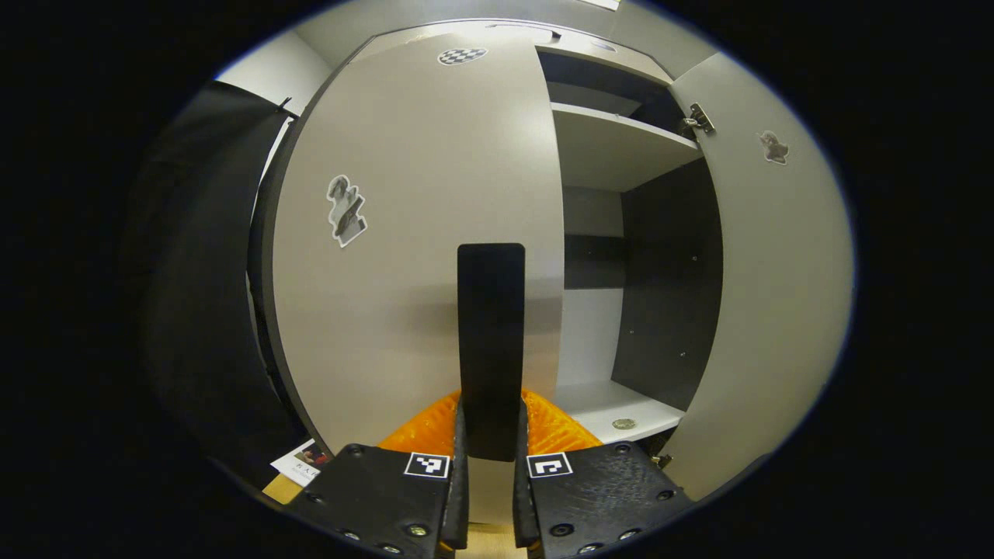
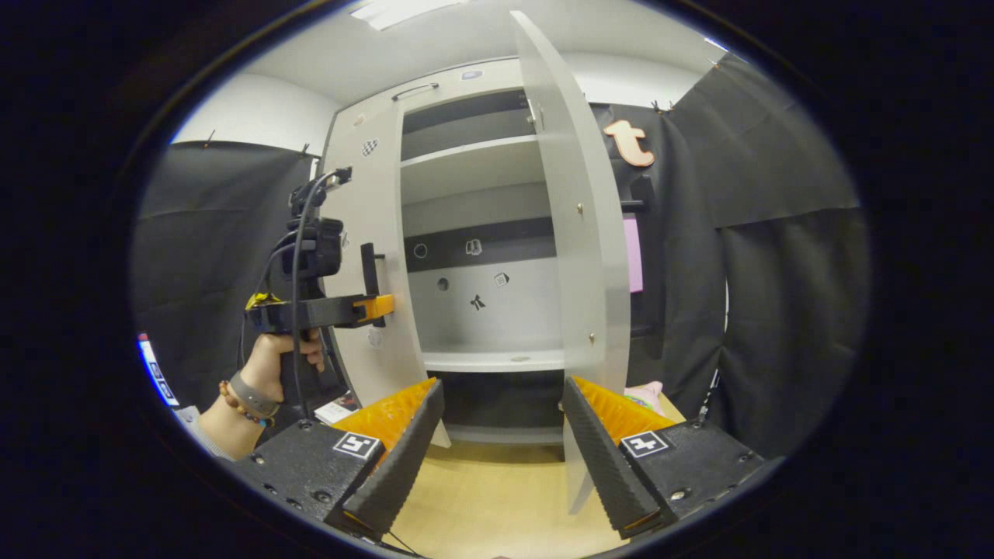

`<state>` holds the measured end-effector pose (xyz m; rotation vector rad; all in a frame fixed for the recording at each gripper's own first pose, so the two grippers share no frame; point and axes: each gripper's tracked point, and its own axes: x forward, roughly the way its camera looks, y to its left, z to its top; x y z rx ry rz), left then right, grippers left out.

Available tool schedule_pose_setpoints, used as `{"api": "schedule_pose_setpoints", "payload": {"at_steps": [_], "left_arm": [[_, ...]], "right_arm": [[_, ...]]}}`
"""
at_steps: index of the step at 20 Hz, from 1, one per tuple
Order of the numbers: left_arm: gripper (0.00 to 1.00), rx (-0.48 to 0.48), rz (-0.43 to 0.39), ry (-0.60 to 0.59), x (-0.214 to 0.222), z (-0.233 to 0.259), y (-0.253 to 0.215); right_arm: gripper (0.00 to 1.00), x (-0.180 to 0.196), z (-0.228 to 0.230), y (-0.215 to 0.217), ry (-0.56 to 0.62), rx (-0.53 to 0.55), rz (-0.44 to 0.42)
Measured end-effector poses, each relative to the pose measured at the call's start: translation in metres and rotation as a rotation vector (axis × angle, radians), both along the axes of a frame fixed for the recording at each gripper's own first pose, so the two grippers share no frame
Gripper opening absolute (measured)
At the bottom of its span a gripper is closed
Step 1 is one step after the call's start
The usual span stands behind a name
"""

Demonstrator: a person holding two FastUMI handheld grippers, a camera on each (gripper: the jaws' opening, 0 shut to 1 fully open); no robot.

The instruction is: Open the right door of the double-door shoe cabinet with the right hand, and open the left door with the left hand.

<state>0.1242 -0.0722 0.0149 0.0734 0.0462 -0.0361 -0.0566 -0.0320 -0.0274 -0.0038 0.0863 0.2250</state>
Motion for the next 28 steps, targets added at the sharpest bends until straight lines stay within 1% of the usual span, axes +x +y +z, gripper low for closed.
{"api": "schedule_pose_setpoints", "payload": {"at_steps": [3,4,5,7,8,9,10,11,12,14,15,16,17,18,19,20,21,22,23,24,27,28], "left_arm": [[0.22,0.000,-0.017,0.009,-0.020,0.002,0.008],[0.22,0.001,-0.023,0.006,-0.026,0.002,0.010],[0.22,-0.001,-0.028,0.001,-0.031,0.002,0.011],[0.22,-0.009,-0.039,0.005,-0.045,0.001,0.017],[0.22,-0.014,-0.045,0.011,-0.050,0.001,0.021],[0.22,-0.016,-0.048,0.017,-0.056,0.002,0.025],[0.22,-0.013,-0.050,0.020,-0.061,0.002,0.027],[0.22,-0.004,-0.054,0.018,-0.068,0.003,0.028],[0.22,0.007,-0.056,0.014,-0.075,0.003,0.031],[0.22,0.014,-0.066,0.009,-0.085,0.004,0.035],[0.22,-0.001,-0.091,0.010,-0.089,0.004,0.035],[0.22,-0.041,-0.154,0.007,-0.091,0.007,0.027],[0.16,-0.049,-0.139,-0.014,-0.099,0.018,0.034],[0.05,-0.008,-0.053,-0.085,-0.090,0.035,0.057],[0.01,-0.015,-0.010,-0.098,-0.083,0.043,0.071],[0.00,-0.072,-0.056,-0.095,-0.074,0.044,0.060],[0.00,-0.109,-0.089,-0.083,-0.070,0.043,0.048],[0.15,-0.113,-0.093,-0.082,-0.067,0.041,0.044],[0.00,-0.107,-0.093,-0.078,-0.063,0.038,0.044],[0.00,-0.112,-0.098,-0.073,-0.059,0.033,0.041],[0.00,-0.196,-0.172,-0.079,-0.043,0.026,0.024],[0.00,-0.197,-0.170,-0.075,-0.038,0.024,0.023]], "right_arm": [[0.96,-0.004,-0.002,0.005,0.003,0.002,0.005],[0.98,-0.005,-0.001,0.007,0.003,0.003,0.006],[0.96,-0.007,-0.002,0.008,0.001,0.002,0.006],[0.96,-0.010,-0.002,0.008,-0.001,-0.001,0.003],[0.98,-0.010,-0.001,0.007,-0.003,-0.003,-0.001],[0.98,-0.011,-0.001,0.007,-0.005,-0.002,-0.006],[0.98,-0.012,0.000,0.007,-0.007,-0.001,-0.009],[0.96,-0.012,0.000,0.008,-0.007,0.000,-0.010],[0.98,-0.013,0.000,0.009,-0.008,0.000,-0.011],[0.98,-0.013,0.001,0.011,-0.009,-0.003,-0.015],[0.98,-0.013,0.000,0.013,-0.008,-0.004,-0.012],[0.96,-0.012,0.000,0.015,-0.006,-0.007,-0.008],[0.98,-0.011,0.002,0.016,-0.009,-0.010,-0.007],[0.98,-0.009,0.006,0.017,-0.013,-0.013,-0.006],[0.98,-0.008,0.011,0.019,-0.024,-0.012,-0.005],[0.95,-0.008,0.016,0.019,-0.038,-0.009,-0.008],[0.96,-0.008,0.020,0.017,-0.051,0.001,-0.011],[0.98,-0.009,0.024,0.017,-0.060,0.014,-0.013],[0.98,-0.011,0.025,0.015,-0.068,0.024,-0.009],[0.98,-0.010,0.027,0.013,-0.070,0.026,-0.009],[0.95,-0.010,0.029,0.014,-0.096,0.016,-0.012],[0.95,-0.011,0.029,0.012,-0.100,0.008,-0.016]]}}
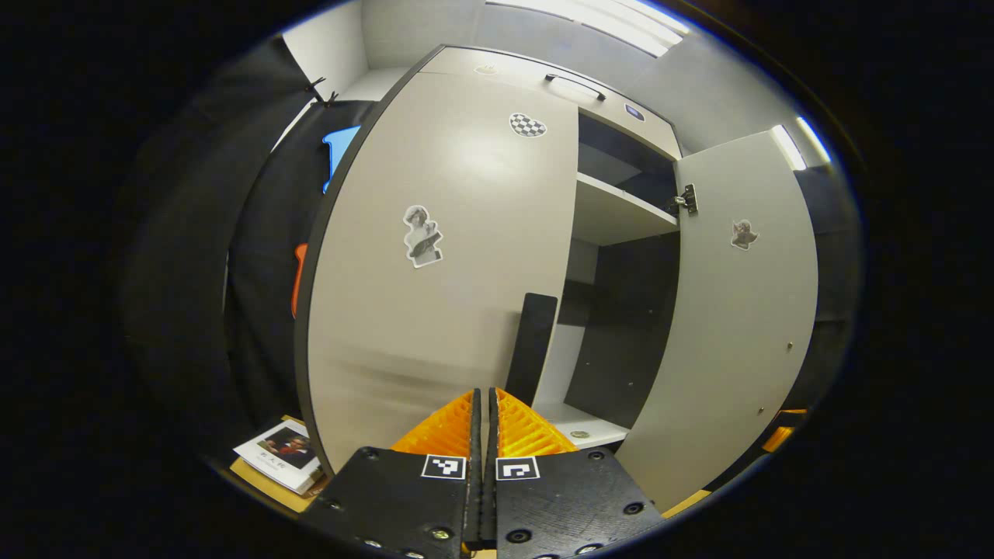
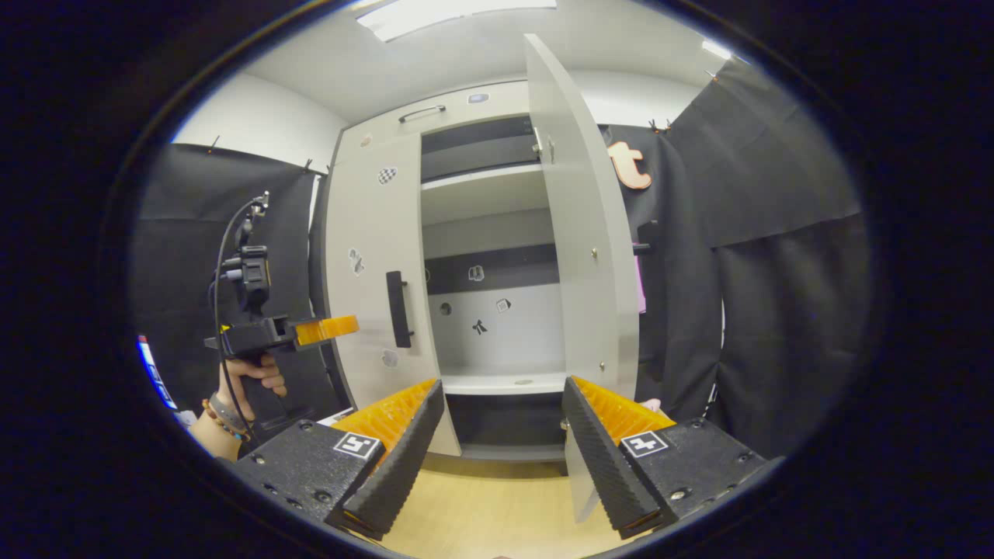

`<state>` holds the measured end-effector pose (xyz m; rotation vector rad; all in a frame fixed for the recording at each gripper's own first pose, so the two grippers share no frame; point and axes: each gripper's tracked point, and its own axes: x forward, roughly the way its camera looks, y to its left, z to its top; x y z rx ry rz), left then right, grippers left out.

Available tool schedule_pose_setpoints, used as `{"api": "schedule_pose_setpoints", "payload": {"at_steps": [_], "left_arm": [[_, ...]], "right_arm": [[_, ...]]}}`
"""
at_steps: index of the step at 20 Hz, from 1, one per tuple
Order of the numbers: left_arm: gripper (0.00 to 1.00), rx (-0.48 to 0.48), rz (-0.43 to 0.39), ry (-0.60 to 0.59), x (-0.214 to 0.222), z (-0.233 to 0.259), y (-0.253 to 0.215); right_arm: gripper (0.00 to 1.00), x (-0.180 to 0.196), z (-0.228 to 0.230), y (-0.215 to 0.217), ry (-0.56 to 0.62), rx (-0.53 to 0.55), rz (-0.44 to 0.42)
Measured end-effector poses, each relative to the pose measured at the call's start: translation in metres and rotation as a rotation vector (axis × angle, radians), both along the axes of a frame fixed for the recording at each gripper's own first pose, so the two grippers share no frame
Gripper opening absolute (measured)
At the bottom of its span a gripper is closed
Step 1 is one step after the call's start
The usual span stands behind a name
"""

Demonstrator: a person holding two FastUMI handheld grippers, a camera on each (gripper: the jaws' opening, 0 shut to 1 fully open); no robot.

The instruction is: Open the right door of the double-door shoe cabinet with the right hand, and open the left door with the left hand.

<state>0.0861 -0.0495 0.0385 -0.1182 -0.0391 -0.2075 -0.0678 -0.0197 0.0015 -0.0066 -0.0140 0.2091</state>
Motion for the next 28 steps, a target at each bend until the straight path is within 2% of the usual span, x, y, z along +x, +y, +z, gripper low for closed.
{"api": "schedule_pose_setpoints", "payload": {"at_steps": [1,3,4,5,6,7,8,10,12,14,15,16,20,23,25,26,28], "left_arm": [[0.00,0.020,0.012,-0.004,0.006,0.000,0.000],[0.00,0.063,0.029,-0.004,0.018,-0.005,-0.002],[0.00,0.060,0.014,0.007,0.023,-0.010,-0.008],[0.00,0.060,0.005,0.008,0.028,-0.013,-0.014],[0.00,0.072,0.014,0.012,0.033,-0.014,-0.016],[0.00,0.079,0.001,0.013,0.036,-0.015,-0.021],[0.06,0.084,-0.011,0.012,0.035,-0.015,-0.028],[0.13,0.107,-0.017,-0.005,0.030,-0.010,-0.033],[0.23,0.148,0.029,-0.015,0.036,-0.011,-0.029],[0.23,0.157,0.056,0.002,0.048,-0.016,-0.029],[0.24,0.148,0.051,0.014,0.051,-0.018,-0.031],[0.28,0.140,0.057,0.005,0.054,-0.017,-0.031],[0.36,0.149,0.072,0.009,0.059,-0.016,-0.037],[0.36,0.154,0.094,0.033,0.077,-0.022,-0.036],[0.36,0.155,0.116,0.062,0.080,-0.028,-0.036],[0.36,0.155,0.109,0.034,0.084,-0.025,-0.037],[0.31,0.147,0.121,0.033,0.082,-0.026,-0.033]], "right_arm": [[0.98,0.000,0.000,-0.006,-0.002,-0.008,-0.008],[0.95,0.005,-0.003,-0.015,0.014,-0.002,-0.022],[0.98,0.005,-0.005,-0.013,0.024,0.007,-0.014],[0.95,0.006,-0.008,-0.012,0.032,0.012,-0.015],[0.99,0.006,-0.010,-0.014,0.039,0.015,-0.019],[0.95,0.007,-0.013,-0.014,0.044,0.015,-0.018],[0.99,0.008,-0.014,-0.015,0.045,0.013,-0.018],[0.99,0.008,-0.014,-0.022,0.046,0.005,-0.033],[0.99,0.009,-0.015,-0.026,0.047,0.013,-0.036],[0.99,0.009,-0.015,-0.025,0.046,0.023,-0.028],[0.95,0.009,-0.015,-0.026,0.046,0.025,-0.026],[0.98,0.009,-0.015,-0.025,0.046,0.025,-0.019],[0.97,0.011,-0.014,-0.024,0.041,0.031,-0.005],[0.98,0.011,-0.015,-0.023,0.043,0.044,0.003],[0.95,0.010,-0.015,-0.025,0.043,0.060,0.010],[0.95,0.010,-0.015,-0.025,0.043,0.064,0.014],[0.95,0.010,-0.016,-0.025,0.041,0.058,0.013]]}}
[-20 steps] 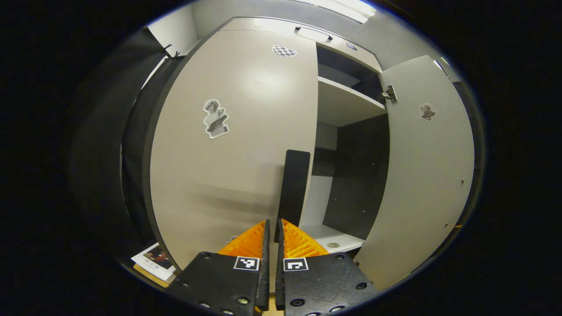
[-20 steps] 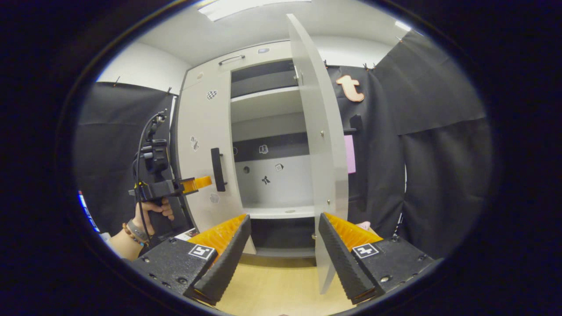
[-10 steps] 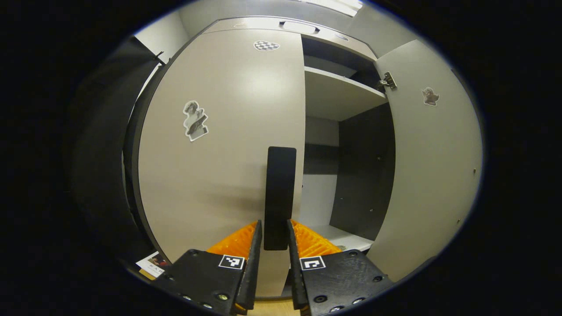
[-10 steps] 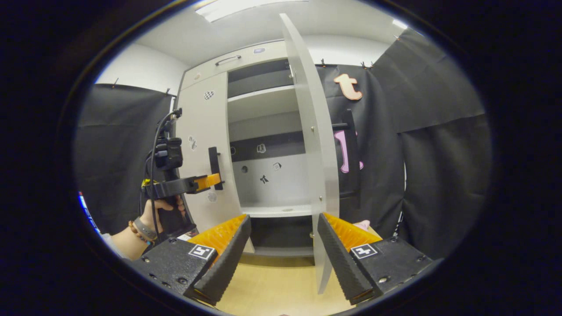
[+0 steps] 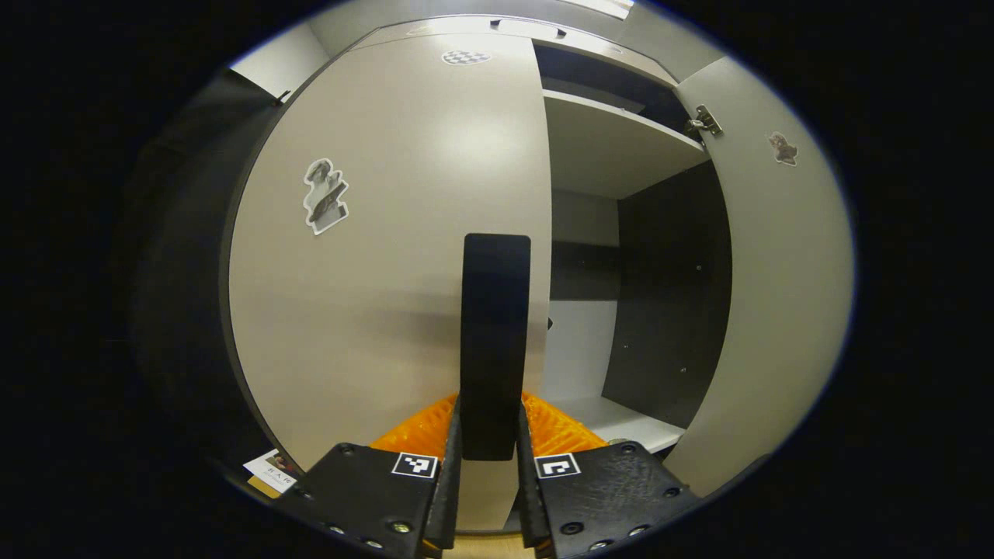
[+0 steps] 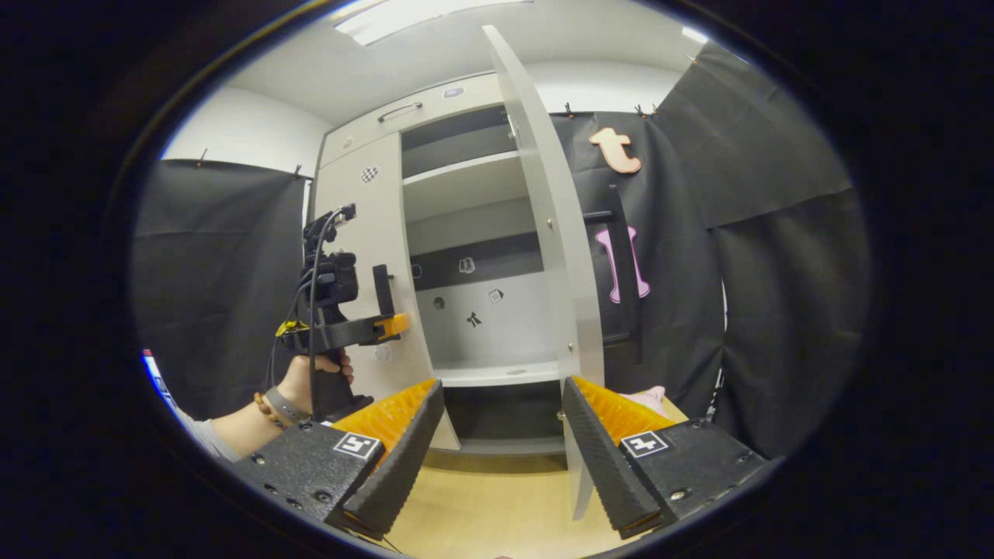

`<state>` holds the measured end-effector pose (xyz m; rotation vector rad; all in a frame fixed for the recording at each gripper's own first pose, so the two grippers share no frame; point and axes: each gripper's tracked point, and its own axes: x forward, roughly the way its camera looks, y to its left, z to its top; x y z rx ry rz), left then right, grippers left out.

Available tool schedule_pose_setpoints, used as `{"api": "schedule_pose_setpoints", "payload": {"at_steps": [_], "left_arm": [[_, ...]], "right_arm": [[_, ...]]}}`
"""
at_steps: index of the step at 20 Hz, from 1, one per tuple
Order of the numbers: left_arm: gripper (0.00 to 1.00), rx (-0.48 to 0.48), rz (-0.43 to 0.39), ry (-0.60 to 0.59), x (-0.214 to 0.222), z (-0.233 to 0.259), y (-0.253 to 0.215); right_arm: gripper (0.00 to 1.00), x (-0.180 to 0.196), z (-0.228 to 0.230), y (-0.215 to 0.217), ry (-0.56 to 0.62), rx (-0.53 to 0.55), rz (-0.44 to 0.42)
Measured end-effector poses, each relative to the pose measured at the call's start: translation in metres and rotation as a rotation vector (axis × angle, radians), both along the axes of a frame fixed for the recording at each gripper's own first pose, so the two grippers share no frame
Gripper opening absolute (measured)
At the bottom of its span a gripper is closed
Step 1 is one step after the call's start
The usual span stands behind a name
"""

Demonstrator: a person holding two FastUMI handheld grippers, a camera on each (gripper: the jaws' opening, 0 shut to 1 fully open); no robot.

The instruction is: Open the right door of the double-door shoe cabinet with the right hand, and open the left door with the left hand.

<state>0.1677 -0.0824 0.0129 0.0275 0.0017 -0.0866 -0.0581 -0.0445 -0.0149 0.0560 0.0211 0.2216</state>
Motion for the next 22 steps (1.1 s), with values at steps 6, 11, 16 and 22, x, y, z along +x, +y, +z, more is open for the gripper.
{"api": "schedule_pose_setpoints", "payload": {"at_steps": [6,11,16,22], "left_arm": [[0.04,0.001,0.007,0.003,-0.004,0.000,0.001],[0.02,-0.004,-0.033,0.016,-0.021,0.001,0.001],[0.02,0.011,-0.074,0.028,-0.063,0.003,0.010],[0.02,-0.061,-0.098,0.046,-0.111,0.007,0.039]], "right_arm": [[0.97,0.003,-0.006,-0.001,0.007,-0.018,-0.006],[0.98,0.003,-0.009,-0.002,0.020,-0.023,-0.020],[0.99,-0.001,-0.013,0.002,0.024,-0.026,-0.022],[0.99,-0.010,-0.010,0.018,0.013,-0.040,-0.010]]}}
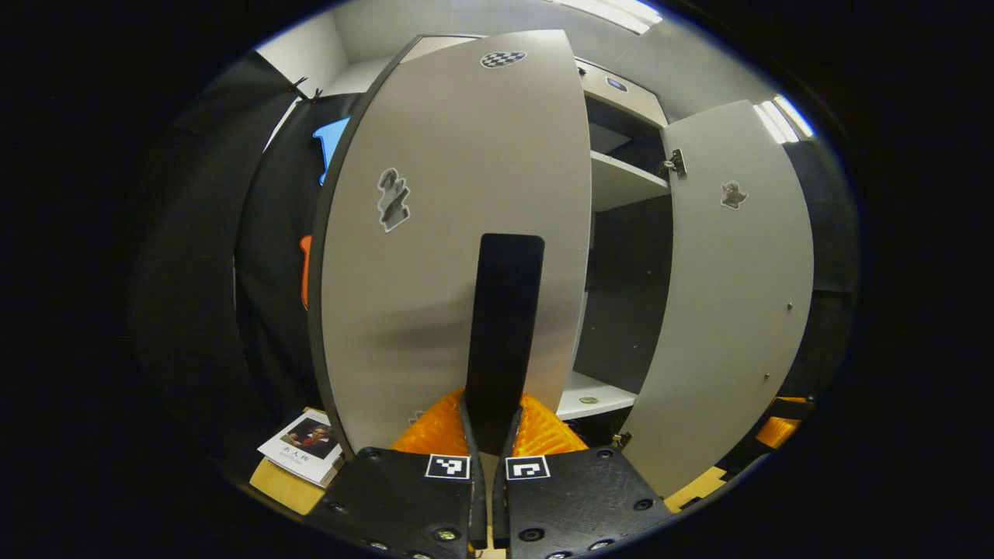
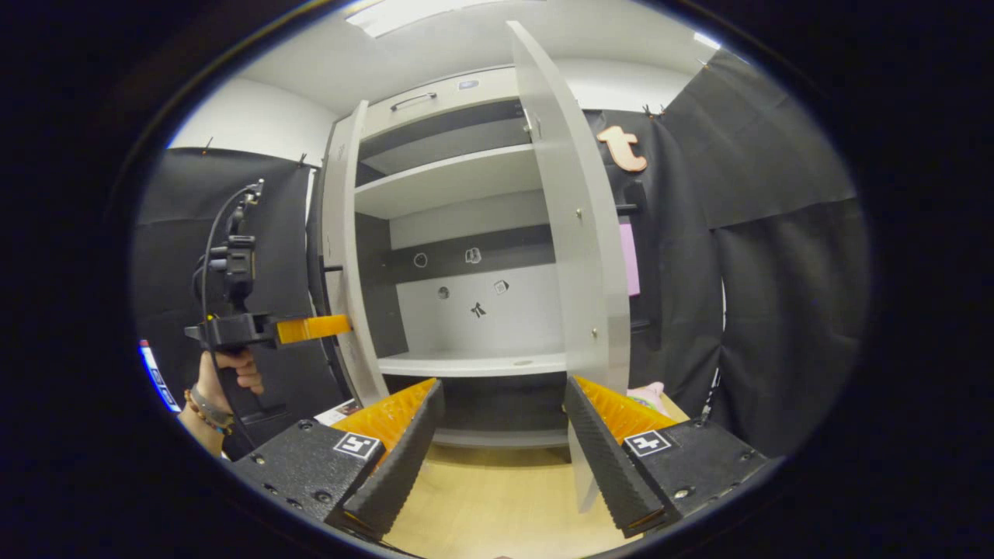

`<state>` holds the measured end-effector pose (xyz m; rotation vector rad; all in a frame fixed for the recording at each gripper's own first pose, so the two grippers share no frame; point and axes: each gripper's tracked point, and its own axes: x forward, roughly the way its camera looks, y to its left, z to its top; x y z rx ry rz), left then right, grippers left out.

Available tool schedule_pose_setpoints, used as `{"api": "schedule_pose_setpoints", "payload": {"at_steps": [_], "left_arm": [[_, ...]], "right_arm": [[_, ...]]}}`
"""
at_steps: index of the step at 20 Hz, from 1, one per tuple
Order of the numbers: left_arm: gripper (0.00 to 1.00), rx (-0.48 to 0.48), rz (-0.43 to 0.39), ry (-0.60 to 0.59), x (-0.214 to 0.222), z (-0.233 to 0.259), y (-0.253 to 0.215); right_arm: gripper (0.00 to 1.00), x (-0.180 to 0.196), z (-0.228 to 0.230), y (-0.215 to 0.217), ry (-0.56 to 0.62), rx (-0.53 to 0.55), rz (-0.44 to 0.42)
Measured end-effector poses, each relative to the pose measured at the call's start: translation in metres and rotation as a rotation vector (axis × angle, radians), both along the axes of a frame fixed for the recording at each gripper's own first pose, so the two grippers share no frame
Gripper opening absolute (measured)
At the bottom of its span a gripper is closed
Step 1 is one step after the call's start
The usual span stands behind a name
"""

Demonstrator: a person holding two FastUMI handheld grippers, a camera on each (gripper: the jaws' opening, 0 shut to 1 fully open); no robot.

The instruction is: Open the right door of the double-door shoe cabinet with the right hand, and open the left door with the left hand.

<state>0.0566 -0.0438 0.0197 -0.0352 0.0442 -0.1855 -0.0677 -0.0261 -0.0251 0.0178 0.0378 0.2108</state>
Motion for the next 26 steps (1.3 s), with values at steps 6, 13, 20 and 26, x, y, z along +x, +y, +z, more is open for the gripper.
{"api": "schedule_pose_setpoints", "payload": {"at_steps": [6,13,20,26], "left_arm": [[0.03,-0.029,0.007,-0.006,-0.033,0.003,0.032],[0.02,0.120,0.151,-0.065,-0.071,0.017,0.097],[0.00,0.128,0.272,-0.105,-0.067,0.028,0.189],[0.00,0.184,0.239,-0.121,-0.078,0.025,0.188]], "right_arm": [[0.99,0.000,0.001,0.009,-0.003,-0.010,-0.002],[0.99,0.005,-0.003,0.035,0.008,-0.025,0.032],[0.99,0.012,-0.014,0.072,0.041,-0.063,0.103],[1.00,0.007,-0.014,0.066,0.035,-0.060,0.068]]}}
